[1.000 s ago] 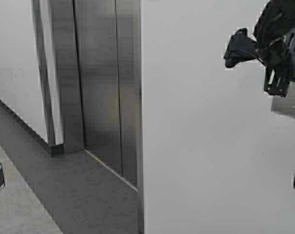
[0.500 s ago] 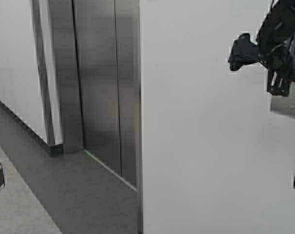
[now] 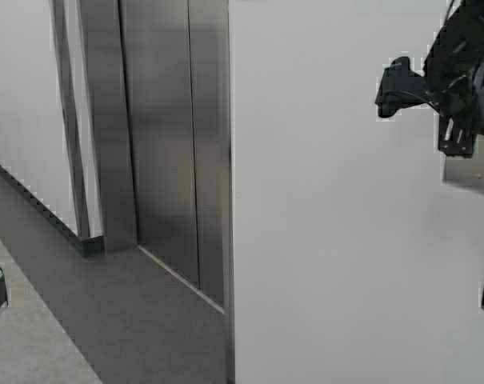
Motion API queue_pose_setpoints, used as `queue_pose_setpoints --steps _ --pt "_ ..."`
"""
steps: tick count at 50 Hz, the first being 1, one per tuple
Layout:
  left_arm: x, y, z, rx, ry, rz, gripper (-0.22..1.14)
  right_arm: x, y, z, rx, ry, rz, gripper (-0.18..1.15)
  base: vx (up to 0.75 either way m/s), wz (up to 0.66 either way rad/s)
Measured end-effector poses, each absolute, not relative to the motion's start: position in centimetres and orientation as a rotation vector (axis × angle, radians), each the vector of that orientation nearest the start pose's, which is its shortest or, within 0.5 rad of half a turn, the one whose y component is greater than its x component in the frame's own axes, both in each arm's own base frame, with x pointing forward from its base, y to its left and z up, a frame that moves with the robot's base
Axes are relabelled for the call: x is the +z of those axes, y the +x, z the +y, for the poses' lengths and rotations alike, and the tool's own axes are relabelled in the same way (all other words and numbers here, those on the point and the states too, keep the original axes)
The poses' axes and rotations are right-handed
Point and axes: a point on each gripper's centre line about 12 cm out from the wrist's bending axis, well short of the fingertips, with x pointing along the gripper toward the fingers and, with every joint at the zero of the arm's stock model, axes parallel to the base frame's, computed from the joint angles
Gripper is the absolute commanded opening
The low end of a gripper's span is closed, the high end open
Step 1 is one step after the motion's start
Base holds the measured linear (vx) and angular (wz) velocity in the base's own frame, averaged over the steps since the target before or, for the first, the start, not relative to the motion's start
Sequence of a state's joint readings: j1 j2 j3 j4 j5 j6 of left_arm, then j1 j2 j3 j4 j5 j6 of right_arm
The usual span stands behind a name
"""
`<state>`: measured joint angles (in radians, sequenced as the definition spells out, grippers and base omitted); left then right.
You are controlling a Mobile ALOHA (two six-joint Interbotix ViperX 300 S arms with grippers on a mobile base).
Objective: Navigate to elevator, push the call button, then enter the elevator
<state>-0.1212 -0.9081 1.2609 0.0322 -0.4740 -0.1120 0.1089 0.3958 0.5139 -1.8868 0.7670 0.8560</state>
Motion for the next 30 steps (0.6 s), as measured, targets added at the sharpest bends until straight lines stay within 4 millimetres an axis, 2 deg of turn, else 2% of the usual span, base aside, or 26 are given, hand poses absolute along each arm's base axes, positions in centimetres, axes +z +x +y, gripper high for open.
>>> queue_pose_setpoints --steps 12,18,24,30 --pt "26.9 19.7 -2.6 -0.141 -0.088 -0.115 0.03 9.3 43.3 -3.1 -0.201 -1.325 0.866 0.06 -0.01 0.0" --pt "27.2 19.5 -2.6 -0.141 -0.093 -0.129 0.03 10.6 42.5 -2.8 -0.204 -1.329 0.844 0.06 0.0 0.0" --pt "27.5 19.3 -2.5 -0.142 -0.094 -0.146 0.03 12.1 41.7 -1.8 -0.197 -1.335 0.808 0.06 0.0 0.0" --pt "27.7 19.2 -2.5 -0.142 -0.096 -0.152 0.03 13.2 40.6 0.1 -0.173 -1.352 0.767 0.06 -0.01 -0.02"
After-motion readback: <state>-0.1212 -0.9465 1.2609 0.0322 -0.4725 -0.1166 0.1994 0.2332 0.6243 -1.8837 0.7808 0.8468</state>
